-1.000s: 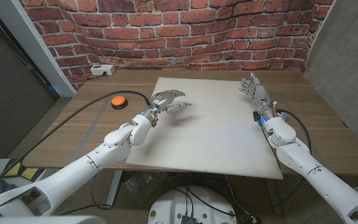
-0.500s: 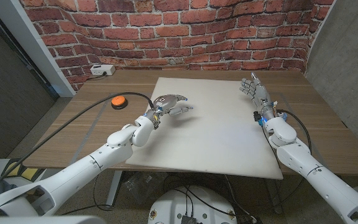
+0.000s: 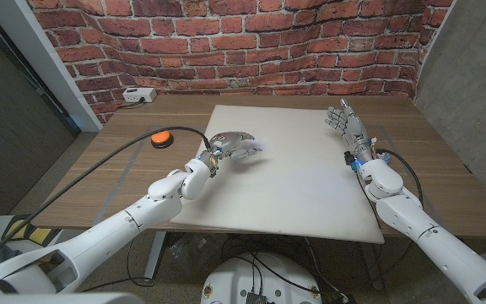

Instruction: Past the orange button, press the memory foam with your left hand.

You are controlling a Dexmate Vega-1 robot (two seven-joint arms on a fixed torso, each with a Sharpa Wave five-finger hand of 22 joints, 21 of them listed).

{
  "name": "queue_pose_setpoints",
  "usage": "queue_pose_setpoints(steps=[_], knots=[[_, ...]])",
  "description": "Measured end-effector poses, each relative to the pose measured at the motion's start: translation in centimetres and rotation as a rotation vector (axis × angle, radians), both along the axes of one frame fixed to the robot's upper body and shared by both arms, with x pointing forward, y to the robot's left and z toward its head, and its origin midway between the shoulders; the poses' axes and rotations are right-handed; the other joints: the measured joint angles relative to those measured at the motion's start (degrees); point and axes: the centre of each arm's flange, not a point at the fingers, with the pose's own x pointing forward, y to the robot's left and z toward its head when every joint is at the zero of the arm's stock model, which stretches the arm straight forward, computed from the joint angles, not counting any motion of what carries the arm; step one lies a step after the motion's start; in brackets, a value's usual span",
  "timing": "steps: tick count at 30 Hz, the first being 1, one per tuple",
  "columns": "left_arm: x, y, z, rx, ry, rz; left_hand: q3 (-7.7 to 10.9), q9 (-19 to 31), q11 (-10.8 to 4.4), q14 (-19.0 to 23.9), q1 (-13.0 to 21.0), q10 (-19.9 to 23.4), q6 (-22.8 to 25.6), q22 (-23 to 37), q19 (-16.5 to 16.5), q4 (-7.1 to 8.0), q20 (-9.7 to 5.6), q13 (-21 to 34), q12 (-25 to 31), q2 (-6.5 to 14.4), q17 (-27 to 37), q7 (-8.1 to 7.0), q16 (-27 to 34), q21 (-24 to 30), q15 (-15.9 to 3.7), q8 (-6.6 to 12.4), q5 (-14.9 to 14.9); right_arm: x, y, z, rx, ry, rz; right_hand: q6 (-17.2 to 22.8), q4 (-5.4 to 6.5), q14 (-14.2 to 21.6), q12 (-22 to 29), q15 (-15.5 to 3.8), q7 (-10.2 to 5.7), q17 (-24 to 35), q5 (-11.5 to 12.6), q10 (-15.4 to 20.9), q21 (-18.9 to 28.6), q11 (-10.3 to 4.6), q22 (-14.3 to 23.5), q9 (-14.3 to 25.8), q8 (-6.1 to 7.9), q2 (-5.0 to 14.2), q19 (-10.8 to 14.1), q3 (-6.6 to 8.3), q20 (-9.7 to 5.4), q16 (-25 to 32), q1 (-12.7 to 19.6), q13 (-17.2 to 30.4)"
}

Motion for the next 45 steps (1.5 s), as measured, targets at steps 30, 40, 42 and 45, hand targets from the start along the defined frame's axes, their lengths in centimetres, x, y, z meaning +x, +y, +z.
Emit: queue_pose_setpoints(steps=[30,40,42,45], knots=[[0.9,-0.4,-1.7,0.039,-0.004,0.022,0.57,-0.01,-0.22,0.01,1.37,0.22,1.22,0.00,0.01,-0.58,0.00,0.00,-0.39,0.02,0.00,-0.24,-0.41,0.00,0.00,0.00,0.01,-0.5,-0.1,-0.5,0.000,0.012,-0.008,0.00,-0.16,-0.07,0.03,-0.06,0.01,0.00,0.00,-0.01,-0.32,0.00,-0.01,-0.01,0.00,0.23,0.00,0.16,-0.01,0.00,0.23,0.00],[1.1,-0.9,-2.2,0.052,0.001,0.024,0.63,-0.01,-0.25,0.01,1.43,0.66,1.83,-0.01,0.00,-0.64,0.00,0.00,-0.39,0.08,0.00,-0.22,-0.40,0.00,0.00,0.00,0.01,-0.6,-0.4,-0.6,0.001,0.013,-0.011,0.00,-0.16,-0.07,0.04,-0.07,0.01,0.00,0.00,0.00,-0.54,0.00,-0.01,-0.02,0.00,0.45,0.00,0.16,-0.01,0.00,0.45,0.00],[1.2,-0.9,-2.3,0.056,0.007,0.027,0.63,-0.01,-0.23,0.01,1.56,0.67,1.82,-0.01,0.00,-0.64,0.00,0.00,-0.39,0.22,0.00,-0.22,-0.40,0.00,0.00,0.00,0.01,-0.6,-0.4,-0.6,0.002,0.014,-0.011,0.00,-0.16,-0.07,0.02,-0.07,0.01,0.00,0.00,0.00,-0.54,0.00,-0.01,-0.02,0.00,0.45,0.00,0.16,-0.01,-0.01,0.45,0.00],[1.3,-0.9,-2.4,0.059,0.013,0.032,0.63,-0.01,-0.24,0.24,1.65,0.66,1.83,0.00,0.02,-0.64,-0.01,0.06,-0.39,0.30,0.00,-0.23,-0.40,0.00,-0.22,0.00,0.02,-0.6,-0.5,-0.6,0.002,0.014,-0.011,0.00,-0.16,-0.07,-0.23,-0.07,0.01,0.00,0.00,-0.01,-0.73,0.00,-0.01,-0.02,0.00,0.45,-0.01,0.16,-0.01,-0.24,0.45,0.00]])
